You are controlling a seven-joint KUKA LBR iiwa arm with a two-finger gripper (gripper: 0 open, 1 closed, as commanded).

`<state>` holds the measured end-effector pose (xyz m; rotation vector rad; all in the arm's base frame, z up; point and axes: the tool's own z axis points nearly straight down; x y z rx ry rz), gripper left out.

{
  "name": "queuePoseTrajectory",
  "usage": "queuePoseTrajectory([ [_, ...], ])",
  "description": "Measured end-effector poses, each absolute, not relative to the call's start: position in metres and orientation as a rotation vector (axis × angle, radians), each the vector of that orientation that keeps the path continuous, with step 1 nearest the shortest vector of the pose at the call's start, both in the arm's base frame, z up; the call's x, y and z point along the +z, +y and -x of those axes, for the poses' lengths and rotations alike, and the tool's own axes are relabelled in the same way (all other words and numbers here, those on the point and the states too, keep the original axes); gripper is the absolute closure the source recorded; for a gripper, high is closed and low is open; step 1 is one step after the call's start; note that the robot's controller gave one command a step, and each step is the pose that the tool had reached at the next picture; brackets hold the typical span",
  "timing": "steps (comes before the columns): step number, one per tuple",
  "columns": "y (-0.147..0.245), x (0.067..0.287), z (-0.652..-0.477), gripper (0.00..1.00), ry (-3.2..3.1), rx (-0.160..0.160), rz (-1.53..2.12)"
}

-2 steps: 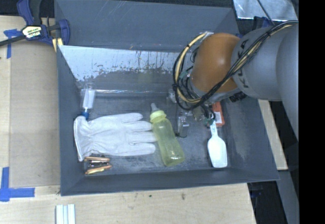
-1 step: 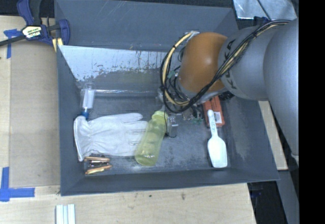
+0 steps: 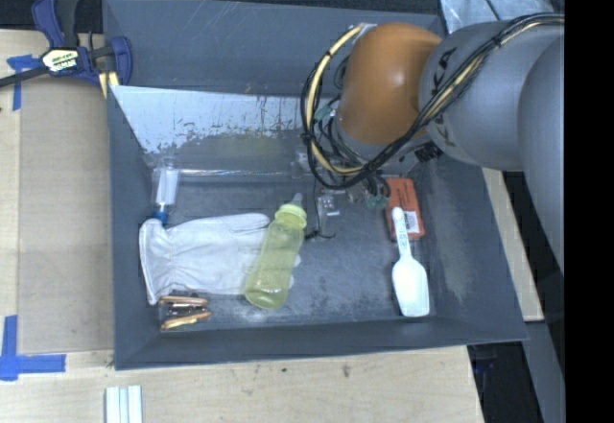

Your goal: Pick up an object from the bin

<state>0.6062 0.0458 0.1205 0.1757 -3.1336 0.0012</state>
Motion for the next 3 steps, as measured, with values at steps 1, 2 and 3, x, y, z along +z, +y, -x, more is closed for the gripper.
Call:
queuePoseTrajectory([
  [1,0.047,0.129,-0.596,0.0,-3.152,-0.001,-0.159],
  [2,0.074,0.09,-0.58,0.0,-3.131,0.001,-0.3],
  [3,0.086,0.072,-0.57,1.0,-3.117,0.001,-0.462],
])
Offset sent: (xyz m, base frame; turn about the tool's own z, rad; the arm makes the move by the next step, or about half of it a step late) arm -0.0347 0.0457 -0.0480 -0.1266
